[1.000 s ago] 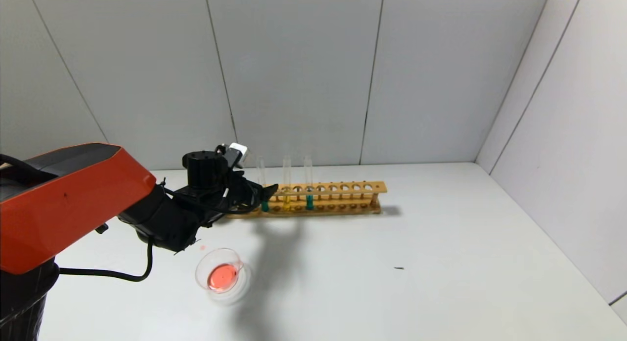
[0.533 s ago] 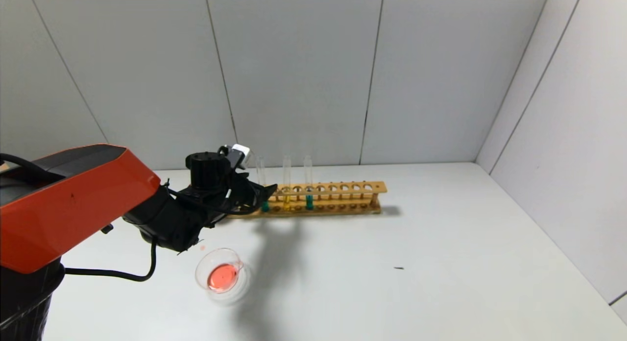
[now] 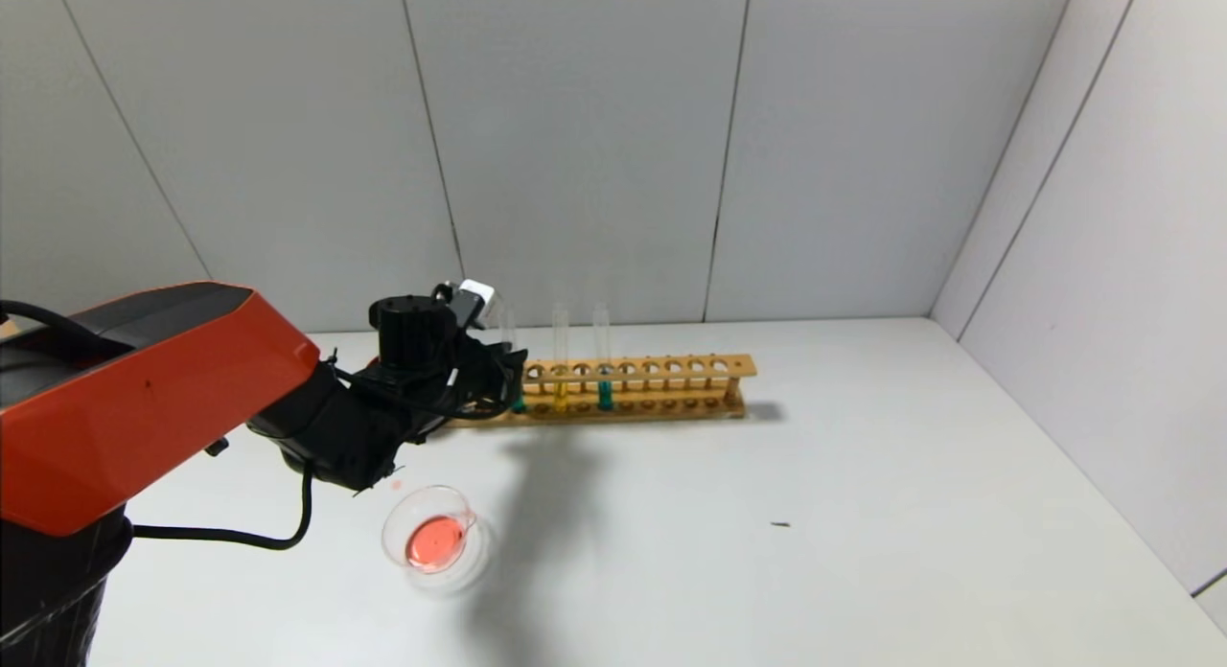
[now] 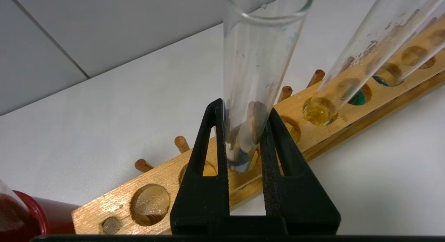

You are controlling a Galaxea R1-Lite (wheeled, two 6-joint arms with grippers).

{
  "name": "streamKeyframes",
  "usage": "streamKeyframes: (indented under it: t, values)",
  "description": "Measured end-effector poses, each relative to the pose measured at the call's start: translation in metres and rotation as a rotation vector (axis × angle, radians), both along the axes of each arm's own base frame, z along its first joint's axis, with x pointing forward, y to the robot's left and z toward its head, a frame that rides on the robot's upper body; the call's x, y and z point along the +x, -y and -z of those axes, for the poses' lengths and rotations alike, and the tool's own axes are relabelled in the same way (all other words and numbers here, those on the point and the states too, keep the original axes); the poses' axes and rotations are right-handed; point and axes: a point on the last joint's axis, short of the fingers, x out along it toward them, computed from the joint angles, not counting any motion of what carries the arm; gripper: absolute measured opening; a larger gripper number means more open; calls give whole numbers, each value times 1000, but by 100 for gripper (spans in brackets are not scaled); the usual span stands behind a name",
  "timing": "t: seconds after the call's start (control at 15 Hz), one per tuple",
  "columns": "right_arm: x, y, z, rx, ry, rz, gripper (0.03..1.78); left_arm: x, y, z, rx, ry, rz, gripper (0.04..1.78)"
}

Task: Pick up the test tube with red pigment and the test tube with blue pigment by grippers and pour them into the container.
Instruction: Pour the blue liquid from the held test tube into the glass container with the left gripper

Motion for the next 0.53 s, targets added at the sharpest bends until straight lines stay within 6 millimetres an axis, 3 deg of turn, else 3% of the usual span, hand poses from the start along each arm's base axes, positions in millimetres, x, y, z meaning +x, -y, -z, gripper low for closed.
streamKeyframes:
  t: [0.33,0.53]
  values:
    - [0,0,0,0,0,0,175,-1,0,-1,3,1,-4,31]
    - [0,0,0,0,0,0,175,-3,-1,-12,4,9,-3,31]
